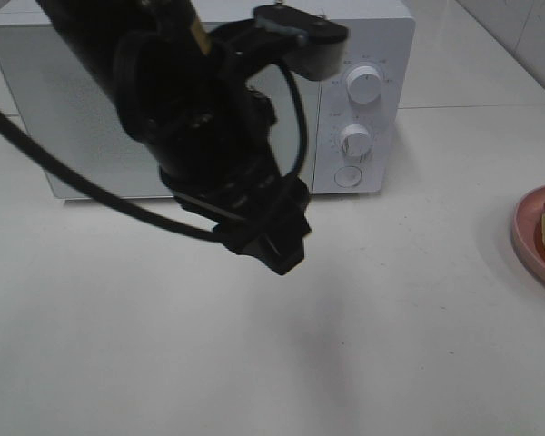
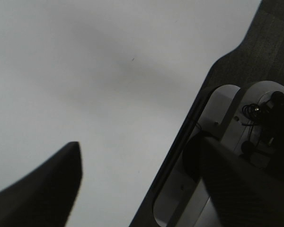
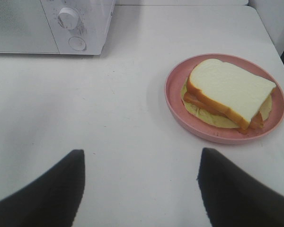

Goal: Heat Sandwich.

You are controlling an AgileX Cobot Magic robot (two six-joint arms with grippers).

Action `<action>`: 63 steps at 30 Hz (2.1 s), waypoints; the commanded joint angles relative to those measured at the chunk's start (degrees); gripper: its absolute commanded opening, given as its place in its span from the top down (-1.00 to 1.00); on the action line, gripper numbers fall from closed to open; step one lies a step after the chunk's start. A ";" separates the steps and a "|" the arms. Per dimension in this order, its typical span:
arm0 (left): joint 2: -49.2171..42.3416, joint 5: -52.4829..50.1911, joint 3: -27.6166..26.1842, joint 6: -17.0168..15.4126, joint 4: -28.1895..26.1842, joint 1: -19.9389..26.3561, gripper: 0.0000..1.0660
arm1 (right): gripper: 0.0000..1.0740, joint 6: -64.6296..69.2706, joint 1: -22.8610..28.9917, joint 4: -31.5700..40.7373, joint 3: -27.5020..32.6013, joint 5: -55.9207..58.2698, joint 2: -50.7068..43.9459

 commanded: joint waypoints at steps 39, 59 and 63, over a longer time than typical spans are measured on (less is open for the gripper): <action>-62.91 12.61 30.48 -8.37 8.54 55.86 -0.50 | -0.20 0.06 0.11 -0.52 0.17 -0.29 -1.49; -91.39 12.09 38.10 -14.84 11.63 55.86 -0.48 | -0.20 0.06 0.11 -0.52 0.17 -0.29 -1.49; -95.23 12.49 38.22 -15.13 12.78 55.86 -0.48 | -0.20 0.06 0.11 -0.52 0.17 -0.29 -1.49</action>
